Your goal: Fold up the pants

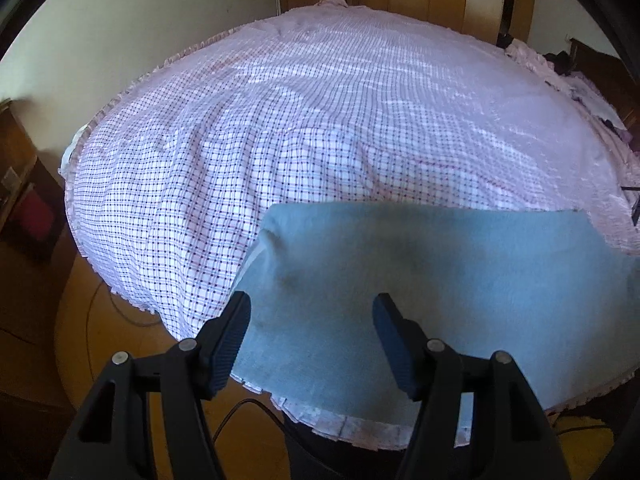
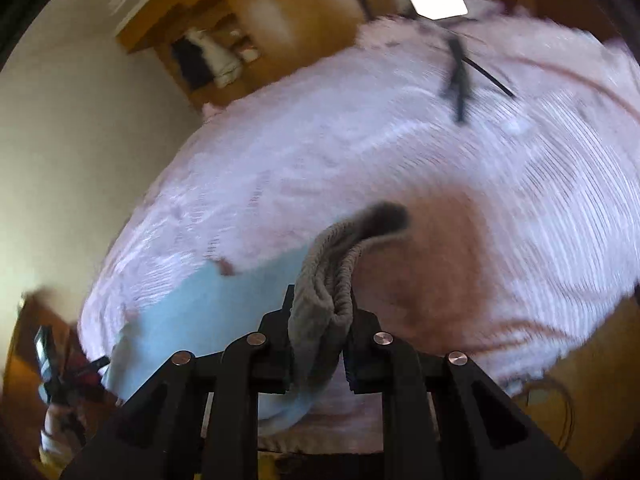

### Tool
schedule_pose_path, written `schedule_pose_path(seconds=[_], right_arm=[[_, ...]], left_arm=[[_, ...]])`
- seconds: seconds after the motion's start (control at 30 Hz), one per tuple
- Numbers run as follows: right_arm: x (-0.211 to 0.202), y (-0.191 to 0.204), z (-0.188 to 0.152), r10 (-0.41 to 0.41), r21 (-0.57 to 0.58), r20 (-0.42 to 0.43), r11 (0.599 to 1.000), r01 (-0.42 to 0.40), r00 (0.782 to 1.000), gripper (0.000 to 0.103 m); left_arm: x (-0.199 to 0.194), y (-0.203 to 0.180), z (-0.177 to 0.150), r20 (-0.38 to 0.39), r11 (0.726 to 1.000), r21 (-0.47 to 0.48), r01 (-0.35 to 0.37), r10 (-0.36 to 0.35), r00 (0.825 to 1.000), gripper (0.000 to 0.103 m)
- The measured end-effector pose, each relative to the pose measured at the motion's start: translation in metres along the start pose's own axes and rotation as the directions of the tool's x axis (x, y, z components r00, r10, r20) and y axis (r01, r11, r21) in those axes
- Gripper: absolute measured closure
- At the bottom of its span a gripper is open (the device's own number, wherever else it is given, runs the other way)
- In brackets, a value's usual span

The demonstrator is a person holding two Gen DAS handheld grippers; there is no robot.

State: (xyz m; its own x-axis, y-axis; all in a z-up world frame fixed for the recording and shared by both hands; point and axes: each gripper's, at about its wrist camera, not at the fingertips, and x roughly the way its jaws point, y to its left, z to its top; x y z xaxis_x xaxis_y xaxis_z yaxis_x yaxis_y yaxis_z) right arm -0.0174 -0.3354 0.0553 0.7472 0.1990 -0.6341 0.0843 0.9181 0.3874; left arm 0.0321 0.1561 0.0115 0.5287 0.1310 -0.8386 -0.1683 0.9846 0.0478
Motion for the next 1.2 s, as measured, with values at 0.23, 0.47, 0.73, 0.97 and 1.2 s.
schedule_pose_path(seconds=[0.23,0.47,0.73,0.97,1.2], right_arm=[[0.004,0.089,0.024,0.149,-0.208,-0.018,0.967,-0.149,0.989,0.092],[0.030,0.172,0.027,0.242,-0.352,-0.101,0.898,-0.262,0.965,0.092],[0.063,0.263,0.022,0.292,-0.457,-0.201,0.816,-0.353,0.935,0.092],[0.095,0.321,-0.002,0.308,-0.495,-0.290,0.762,-0.418,0.906,0.092],[0.140,0.368,-0.049,0.285,-0.514,-0.414,0.711,-0.481,0.864,0.092]], left_arm=[[-0.012,0.004,-0.001,0.026,0.999,-0.019,0.040,-0.039,0.999,0.036],[-0.016,0.008,-0.004,0.044,0.998,-0.026,0.053,-0.051,0.998,0.036],[-0.021,0.017,-0.009,0.091,0.997,0.005,0.073,-0.074,0.993,0.036],[-0.024,0.035,-0.016,0.096,0.997,-0.031,0.067,-0.064,0.993,0.036],[-0.026,0.059,-0.022,0.111,0.992,-0.102,0.072,-0.061,0.992,0.036]])
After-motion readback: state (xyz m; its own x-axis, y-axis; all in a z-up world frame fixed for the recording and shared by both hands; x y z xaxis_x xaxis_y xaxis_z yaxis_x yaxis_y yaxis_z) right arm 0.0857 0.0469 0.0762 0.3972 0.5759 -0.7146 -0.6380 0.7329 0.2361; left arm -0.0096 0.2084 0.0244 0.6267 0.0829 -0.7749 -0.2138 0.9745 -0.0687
